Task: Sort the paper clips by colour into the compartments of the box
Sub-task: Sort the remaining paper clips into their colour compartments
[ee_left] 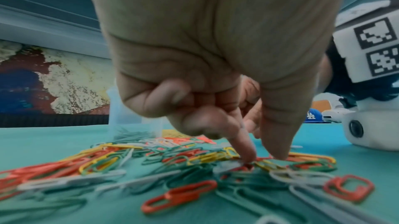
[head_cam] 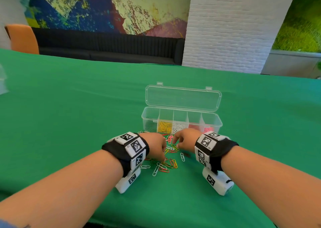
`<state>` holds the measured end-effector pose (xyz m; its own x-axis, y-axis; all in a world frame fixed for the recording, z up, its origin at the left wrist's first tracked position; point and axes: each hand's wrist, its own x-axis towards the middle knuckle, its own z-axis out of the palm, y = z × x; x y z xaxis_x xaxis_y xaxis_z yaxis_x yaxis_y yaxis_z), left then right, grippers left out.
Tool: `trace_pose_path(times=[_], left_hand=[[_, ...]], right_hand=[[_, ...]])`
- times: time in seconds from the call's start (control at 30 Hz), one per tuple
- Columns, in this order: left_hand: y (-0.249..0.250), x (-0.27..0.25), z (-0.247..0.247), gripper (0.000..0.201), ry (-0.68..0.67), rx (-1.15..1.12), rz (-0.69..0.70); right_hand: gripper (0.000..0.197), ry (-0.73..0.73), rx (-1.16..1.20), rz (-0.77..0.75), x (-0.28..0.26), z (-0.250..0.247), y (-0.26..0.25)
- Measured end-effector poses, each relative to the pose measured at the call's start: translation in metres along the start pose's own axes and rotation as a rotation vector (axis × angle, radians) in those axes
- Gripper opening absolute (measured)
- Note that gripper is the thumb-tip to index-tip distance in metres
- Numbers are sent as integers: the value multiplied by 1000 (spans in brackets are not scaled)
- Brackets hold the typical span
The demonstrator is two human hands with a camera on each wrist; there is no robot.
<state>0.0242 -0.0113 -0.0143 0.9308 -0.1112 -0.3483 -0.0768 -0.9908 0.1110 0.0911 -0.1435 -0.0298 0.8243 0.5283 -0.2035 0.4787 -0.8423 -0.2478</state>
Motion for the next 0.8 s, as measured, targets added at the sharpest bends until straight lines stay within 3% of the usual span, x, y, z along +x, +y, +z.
trace_pose_path(times=[0.3, 0.57, 0.8], left_hand=[[-9, 4, 0, 16, -30, -67, 25], [-10, 7, 8, 32, -66, 14, -66], [-5, 5, 7, 9, -51, -4, -15]], right_hand=[[13, -25, -125, -93, 4, 0, -3], [27, 15, -45, -6, 4, 4, 0], [24, -11, -45, -17, 2, 2, -2]])
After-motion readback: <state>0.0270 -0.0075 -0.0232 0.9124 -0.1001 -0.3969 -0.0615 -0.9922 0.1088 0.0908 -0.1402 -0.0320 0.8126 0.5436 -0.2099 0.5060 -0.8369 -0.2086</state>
